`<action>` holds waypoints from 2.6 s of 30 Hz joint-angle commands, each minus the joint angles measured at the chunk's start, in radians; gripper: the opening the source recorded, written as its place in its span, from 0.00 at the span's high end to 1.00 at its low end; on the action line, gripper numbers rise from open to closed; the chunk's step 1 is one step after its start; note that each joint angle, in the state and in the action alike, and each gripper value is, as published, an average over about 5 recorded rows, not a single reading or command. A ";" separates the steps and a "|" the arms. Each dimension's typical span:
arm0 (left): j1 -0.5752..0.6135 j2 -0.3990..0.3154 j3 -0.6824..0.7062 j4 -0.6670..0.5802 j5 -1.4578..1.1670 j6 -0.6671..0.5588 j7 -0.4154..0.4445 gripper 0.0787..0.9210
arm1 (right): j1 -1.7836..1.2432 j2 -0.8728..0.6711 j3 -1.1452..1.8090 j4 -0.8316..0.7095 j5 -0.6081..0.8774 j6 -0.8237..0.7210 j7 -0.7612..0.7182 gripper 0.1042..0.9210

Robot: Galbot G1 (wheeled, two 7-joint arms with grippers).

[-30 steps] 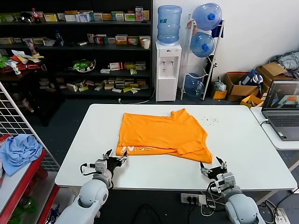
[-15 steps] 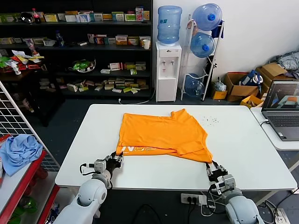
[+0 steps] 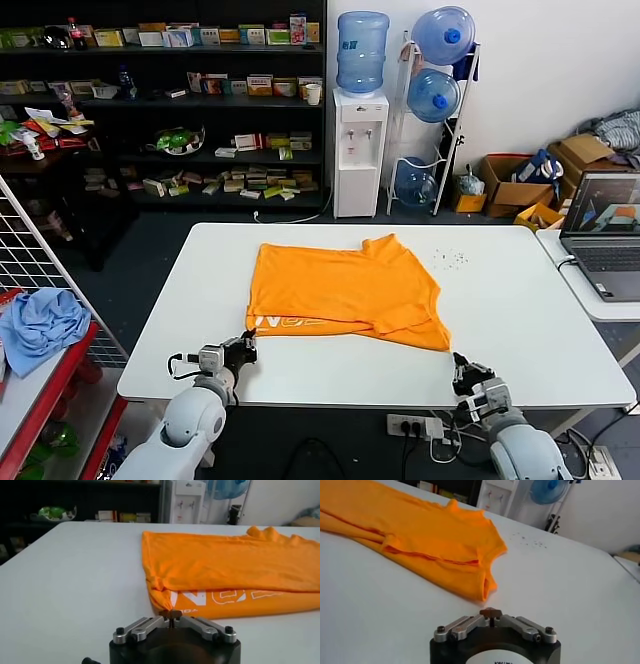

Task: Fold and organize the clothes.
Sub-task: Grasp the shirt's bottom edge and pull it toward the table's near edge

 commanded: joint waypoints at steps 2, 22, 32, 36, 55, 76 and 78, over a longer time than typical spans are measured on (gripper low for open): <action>0.073 0.073 0.000 -0.126 -0.018 0.027 -0.014 0.98 | -0.038 -0.039 0.014 0.052 0.007 0.011 0.006 0.98; 0.082 0.059 -0.003 -0.114 0.001 0.020 -0.006 0.98 | 0.083 0.060 -0.015 -0.106 0.090 0.167 -0.016 0.59; 0.080 0.057 -0.002 -0.113 0.001 0.017 -0.006 0.98 | 0.106 0.085 -0.023 -0.177 0.075 0.162 -0.017 0.67; 0.085 0.061 -0.003 -0.118 0.001 0.016 -0.006 0.98 | 0.100 0.089 -0.024 -0.178 0.056 0.160 -0.027 0.81; 0.203 0.170 -0.018 -0.297 -0.040 0.028 -0.025 0.98 | -0.087 -0.056 0.016 0.080 0.033 0.072 0.004 0.97; 0.331 0.171 -0.021 -0.358 0.005 0.056 -0.046 0.95 | -0.279 -0.065 0.049 0.274 0.042 -0.099 0.067 0.96; 0.331 0.167 -0.023 -0.362 0.005 0.053 -0.049 0.91 | -0.279 -0.061 0.047 0.276 0.041 -0.098 0.070 0.92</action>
